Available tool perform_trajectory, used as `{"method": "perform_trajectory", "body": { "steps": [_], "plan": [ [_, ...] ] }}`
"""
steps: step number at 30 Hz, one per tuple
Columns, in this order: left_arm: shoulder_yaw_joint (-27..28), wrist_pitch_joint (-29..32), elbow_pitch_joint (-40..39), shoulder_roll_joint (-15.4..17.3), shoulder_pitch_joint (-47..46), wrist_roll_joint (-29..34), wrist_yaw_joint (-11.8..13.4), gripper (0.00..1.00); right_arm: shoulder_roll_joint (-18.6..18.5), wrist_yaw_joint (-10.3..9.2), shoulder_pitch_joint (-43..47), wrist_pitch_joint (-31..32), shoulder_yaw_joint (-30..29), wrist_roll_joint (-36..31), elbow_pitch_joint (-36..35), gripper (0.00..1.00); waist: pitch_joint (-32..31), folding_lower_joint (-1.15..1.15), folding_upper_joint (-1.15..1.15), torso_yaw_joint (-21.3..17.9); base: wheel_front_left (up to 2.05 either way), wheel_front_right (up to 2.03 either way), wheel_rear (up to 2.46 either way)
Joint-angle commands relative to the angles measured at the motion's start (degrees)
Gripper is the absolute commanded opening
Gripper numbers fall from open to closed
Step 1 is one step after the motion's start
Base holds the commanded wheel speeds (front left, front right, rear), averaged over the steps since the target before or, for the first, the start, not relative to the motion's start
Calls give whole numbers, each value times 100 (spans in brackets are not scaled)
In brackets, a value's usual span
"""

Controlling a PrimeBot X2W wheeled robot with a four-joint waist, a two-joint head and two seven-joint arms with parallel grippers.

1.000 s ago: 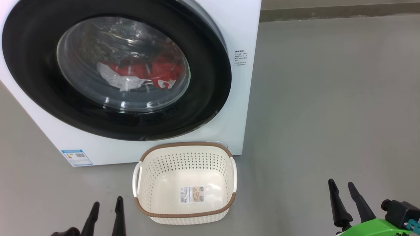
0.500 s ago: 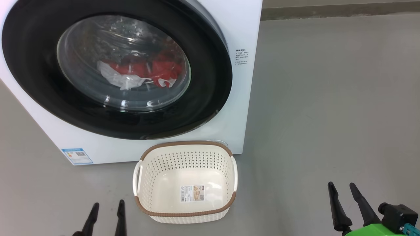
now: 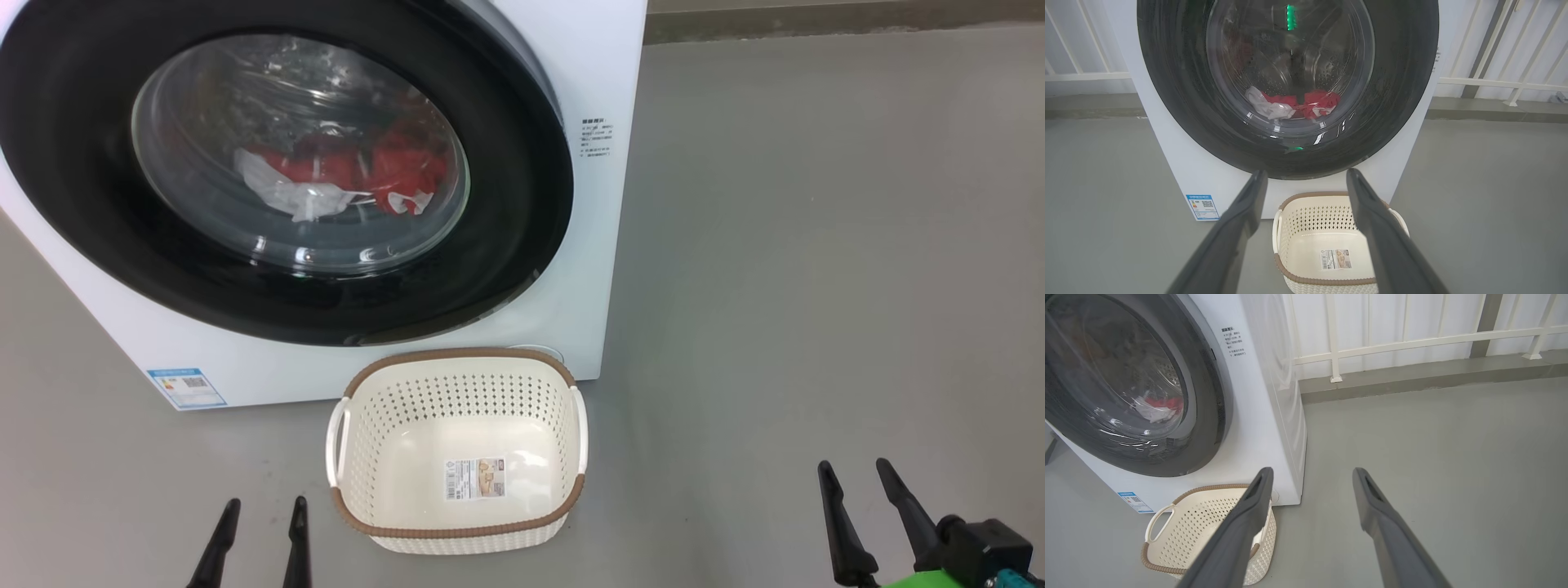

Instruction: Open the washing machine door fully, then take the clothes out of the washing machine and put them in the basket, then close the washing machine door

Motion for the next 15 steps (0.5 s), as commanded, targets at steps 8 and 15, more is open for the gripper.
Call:
{"method": "perform_trajectory", "body": {
  "steps": [8,15],
  "plan": [
    [217,-88,18,63,-62,-73,-92,100,-92,2,-38,-85,-23,66,-113,100,-4,0,0,4,0,0,0],
    [282,-88,76,62,-42,-172,-157,100,-89,2,-3,-85,-58,128,-91,100,-43,0,0,3,0,0,0]
  ]
}}
